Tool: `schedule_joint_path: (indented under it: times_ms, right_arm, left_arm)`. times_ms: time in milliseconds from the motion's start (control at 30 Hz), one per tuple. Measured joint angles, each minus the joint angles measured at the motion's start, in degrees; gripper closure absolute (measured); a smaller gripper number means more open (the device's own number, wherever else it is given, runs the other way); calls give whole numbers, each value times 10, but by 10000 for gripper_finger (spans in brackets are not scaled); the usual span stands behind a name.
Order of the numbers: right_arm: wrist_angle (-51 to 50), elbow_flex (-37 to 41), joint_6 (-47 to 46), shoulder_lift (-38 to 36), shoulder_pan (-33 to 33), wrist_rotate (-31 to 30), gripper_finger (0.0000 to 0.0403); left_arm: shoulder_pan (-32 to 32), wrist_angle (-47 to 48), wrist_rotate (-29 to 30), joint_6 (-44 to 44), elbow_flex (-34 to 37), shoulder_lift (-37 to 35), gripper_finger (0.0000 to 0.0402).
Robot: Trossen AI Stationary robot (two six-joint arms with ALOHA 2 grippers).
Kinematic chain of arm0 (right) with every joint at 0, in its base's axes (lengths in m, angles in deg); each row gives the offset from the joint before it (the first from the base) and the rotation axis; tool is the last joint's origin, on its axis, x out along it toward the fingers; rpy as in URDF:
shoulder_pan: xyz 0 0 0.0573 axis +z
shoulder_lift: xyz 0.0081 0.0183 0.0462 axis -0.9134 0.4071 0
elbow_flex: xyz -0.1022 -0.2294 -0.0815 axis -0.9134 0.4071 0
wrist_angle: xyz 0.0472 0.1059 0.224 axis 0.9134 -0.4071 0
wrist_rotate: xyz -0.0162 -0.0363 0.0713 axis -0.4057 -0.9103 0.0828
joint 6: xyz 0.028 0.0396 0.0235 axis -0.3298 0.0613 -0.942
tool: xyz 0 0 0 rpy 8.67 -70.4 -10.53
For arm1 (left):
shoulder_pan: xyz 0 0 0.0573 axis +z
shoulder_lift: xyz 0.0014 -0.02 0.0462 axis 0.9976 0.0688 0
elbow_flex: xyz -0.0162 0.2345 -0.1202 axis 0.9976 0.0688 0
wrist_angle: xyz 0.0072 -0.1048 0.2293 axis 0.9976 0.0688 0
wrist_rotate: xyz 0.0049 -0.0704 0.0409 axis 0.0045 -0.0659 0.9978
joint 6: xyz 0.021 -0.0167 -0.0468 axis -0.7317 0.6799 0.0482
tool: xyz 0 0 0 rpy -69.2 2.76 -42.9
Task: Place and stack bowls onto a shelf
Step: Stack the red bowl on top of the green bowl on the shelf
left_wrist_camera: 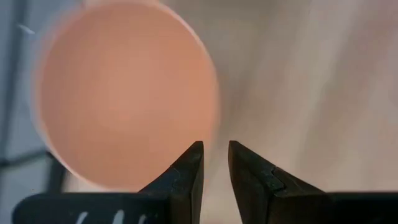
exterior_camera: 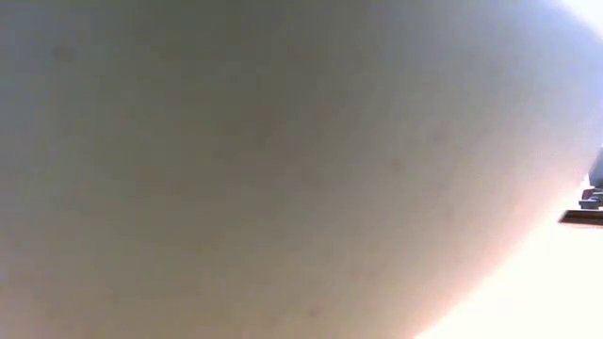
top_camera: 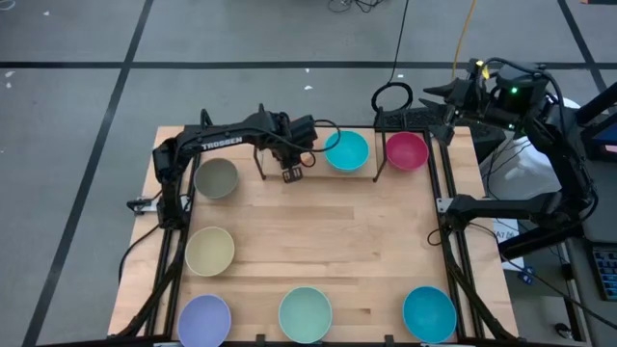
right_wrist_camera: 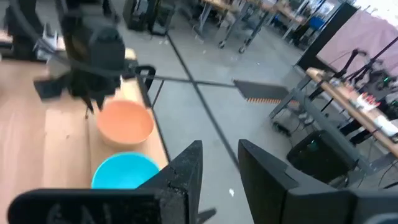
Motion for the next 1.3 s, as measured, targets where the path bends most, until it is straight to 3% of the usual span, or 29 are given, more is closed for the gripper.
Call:
schedule_joint_path:
  times_ms: [133,333,633,800,967,1100,1200,1300]
  right_arm:
    - [-56,0,23,0,0,0,305]
    - [-115,0,35,1,0,-4,305]
    - [-218,0,-60,22,0,-120,305]
    - [-290,0,-145,60,0,-120,305]
    - [-294,0,-210,113,-14,-118,305]
    - [-299,0,-254,155,-42,-76,305]
    - [-297,0,-250,184,-64,-54,305]
    - [-299,0,-157,207,-83,-45,305]
  left_arm:
    - [-16,89,-65,-31,-57,-1,321]
    - [-47,166,-67,-57,-119,-1,321]
    - [-58,191,-67,43,-148,-24,321]
    - [-53,189,-34,97,-148,-57,321]
    - [-40,184,-15,131,-148,-96,321]
    - [-17,183,14,178,-148,-130,321]
    - [0,183,29,193,-148,-155,321]
    - [15,183,48,182,-148,-177,321]
